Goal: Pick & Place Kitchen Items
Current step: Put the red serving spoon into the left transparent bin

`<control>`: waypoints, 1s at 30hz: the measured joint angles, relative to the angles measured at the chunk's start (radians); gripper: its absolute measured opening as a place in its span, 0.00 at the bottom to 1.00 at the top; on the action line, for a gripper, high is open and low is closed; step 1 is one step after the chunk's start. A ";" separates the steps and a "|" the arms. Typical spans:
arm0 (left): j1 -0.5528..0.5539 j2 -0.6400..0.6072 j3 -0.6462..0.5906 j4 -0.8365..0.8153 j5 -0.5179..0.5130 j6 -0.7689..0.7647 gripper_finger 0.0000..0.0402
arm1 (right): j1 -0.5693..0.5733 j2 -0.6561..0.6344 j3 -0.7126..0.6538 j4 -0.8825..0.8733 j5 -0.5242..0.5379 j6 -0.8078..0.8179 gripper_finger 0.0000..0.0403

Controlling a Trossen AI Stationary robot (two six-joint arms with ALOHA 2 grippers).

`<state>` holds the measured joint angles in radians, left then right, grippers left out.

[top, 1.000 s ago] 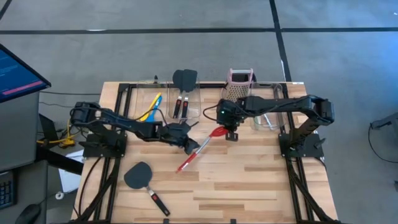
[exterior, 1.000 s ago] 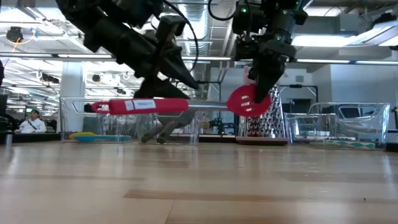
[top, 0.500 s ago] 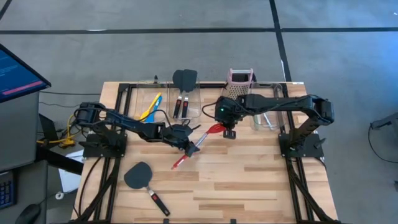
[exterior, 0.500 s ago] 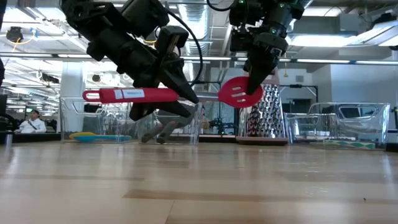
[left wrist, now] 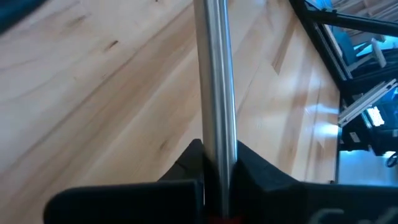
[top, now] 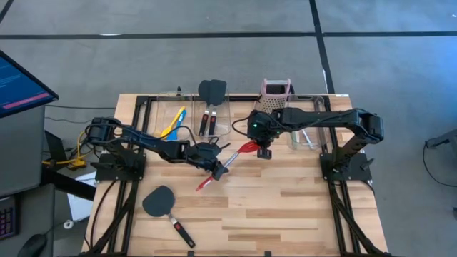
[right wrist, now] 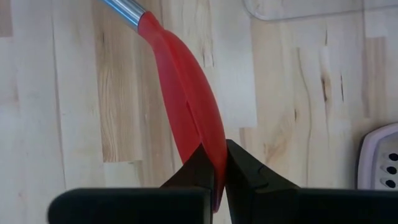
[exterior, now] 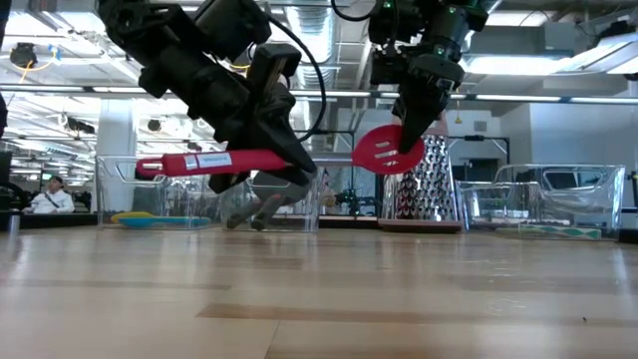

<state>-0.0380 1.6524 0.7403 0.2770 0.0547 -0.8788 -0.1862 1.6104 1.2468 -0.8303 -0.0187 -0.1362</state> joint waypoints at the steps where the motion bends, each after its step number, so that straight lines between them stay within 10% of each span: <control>1: 0.000 0.000 0.000 -0.001 0.000 0.006 0.04 | 0.000 0.000 0.000 0.000 0.001 0.000 0.02; 19: 0.000 0.000 -0.002 0.013 -0.002 0.033 0.04 | -0.012 -0.001 0.180 -0.341 -0.001 -0.031 0.30; 30: 0.000 -0.087 -0.001 0.148 -0.082 0.091 0.04 | -0.010 -0.101 0.401 -0.440 0.001 0.106 0.23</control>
<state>-0.0380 1.5650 0.7395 0.4251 -0.0271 -0.7877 -0.1960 1.5094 1.6474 -1.2703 -0.0177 -0.0302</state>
